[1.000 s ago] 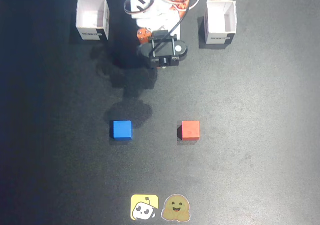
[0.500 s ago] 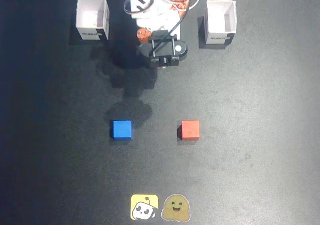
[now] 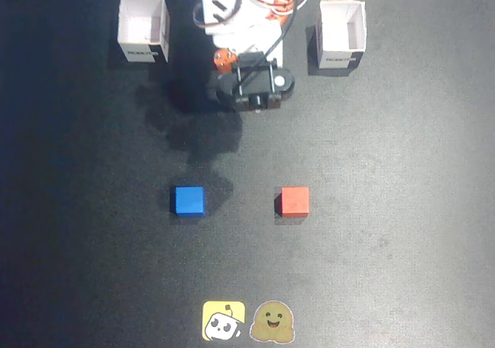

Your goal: Put the red cube in the right box and the blue cube in the left box.

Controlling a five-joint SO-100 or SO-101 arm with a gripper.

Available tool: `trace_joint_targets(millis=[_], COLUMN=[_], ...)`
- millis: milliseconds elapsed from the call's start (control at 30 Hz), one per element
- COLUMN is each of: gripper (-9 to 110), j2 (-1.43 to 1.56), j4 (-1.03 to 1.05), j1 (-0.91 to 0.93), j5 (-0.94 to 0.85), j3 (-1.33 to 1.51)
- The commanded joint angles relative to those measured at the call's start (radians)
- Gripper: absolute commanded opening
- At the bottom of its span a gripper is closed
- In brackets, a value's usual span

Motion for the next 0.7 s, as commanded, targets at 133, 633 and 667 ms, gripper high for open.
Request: trace_joint_targets(millis=[133, 633, 667], gripper=[0, 12, 12], j2=[-0.127, -0.499, -0.522], j4=[-0.103, -0.255, -0.273], j1=[-0.063, -0.150, -0.155], j5=[0.091, 0.189, 0.196], j3=[-0.098, -0.298, -0.301])
